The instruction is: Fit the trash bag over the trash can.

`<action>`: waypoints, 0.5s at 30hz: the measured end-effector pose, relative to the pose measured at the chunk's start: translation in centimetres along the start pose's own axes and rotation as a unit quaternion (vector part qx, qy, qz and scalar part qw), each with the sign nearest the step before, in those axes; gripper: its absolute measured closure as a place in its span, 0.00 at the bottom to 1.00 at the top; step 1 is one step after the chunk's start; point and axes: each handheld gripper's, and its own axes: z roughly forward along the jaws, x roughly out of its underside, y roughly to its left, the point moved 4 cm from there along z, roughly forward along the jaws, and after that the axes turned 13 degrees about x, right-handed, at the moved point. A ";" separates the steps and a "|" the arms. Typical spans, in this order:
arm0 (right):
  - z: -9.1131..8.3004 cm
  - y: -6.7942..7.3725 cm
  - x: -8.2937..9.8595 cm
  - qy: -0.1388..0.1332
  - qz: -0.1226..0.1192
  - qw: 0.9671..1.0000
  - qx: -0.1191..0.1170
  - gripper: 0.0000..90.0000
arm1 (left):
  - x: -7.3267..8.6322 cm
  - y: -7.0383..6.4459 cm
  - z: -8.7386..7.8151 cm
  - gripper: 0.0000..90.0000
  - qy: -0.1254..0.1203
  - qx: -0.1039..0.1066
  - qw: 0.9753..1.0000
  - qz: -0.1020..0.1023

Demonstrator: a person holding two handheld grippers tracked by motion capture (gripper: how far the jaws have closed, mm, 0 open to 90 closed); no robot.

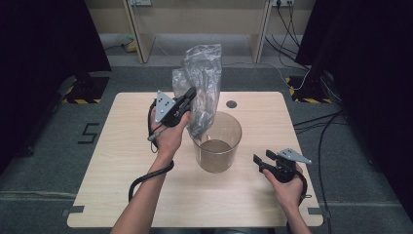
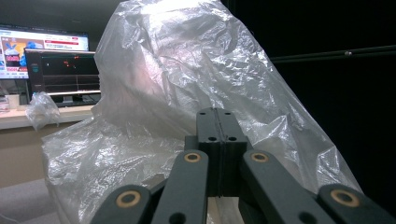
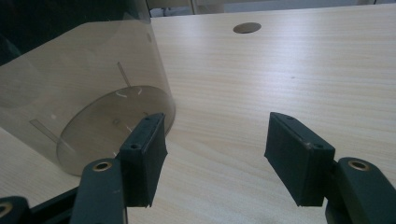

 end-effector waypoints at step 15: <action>0.0 0.0 0.0 -0.002 0.000 1.000 -0.002 0.43 | 0.6 0.0 2.5 1.00 0.012 -0.001 1.000 0.011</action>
